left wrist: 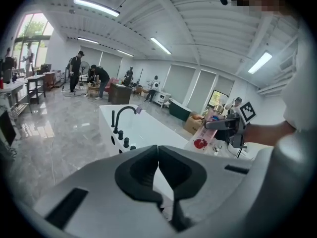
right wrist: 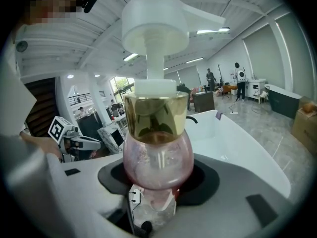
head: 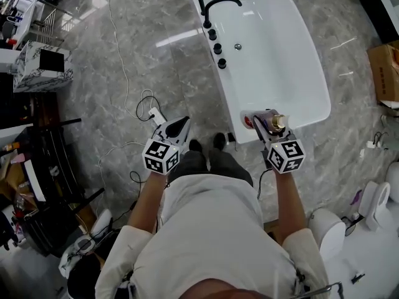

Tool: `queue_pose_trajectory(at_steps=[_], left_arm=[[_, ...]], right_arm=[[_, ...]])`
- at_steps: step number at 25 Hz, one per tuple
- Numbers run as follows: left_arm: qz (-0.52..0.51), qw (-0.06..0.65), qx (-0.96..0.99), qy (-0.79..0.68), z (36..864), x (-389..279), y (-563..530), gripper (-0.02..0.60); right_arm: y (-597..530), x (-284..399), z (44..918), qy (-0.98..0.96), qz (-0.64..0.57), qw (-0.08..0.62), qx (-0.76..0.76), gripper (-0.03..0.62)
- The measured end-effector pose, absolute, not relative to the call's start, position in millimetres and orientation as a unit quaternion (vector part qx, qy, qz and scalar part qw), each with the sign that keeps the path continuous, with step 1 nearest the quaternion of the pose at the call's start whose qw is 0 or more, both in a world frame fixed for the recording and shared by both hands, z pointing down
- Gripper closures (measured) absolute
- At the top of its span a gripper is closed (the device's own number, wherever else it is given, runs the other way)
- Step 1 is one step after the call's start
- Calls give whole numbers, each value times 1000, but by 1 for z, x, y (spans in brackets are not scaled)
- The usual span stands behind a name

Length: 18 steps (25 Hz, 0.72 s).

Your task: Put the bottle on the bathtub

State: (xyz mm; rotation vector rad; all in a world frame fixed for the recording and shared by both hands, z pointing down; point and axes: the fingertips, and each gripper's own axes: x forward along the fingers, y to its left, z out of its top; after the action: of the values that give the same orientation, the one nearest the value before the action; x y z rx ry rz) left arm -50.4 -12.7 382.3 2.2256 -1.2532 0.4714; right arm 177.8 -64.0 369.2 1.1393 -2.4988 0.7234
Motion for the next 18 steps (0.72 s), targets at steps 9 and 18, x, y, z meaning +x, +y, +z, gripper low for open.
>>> queue_pose_trajectory(at_steps=[9,18], left_arm=[[188,264,842,-431,413,-46,-44,572],[206,260,851,-408,452,-60,-73,572]], right_arm=[[-83,163,405,-859,257,178,406,362],[-99,143,445,-846,262,183,426,362]])
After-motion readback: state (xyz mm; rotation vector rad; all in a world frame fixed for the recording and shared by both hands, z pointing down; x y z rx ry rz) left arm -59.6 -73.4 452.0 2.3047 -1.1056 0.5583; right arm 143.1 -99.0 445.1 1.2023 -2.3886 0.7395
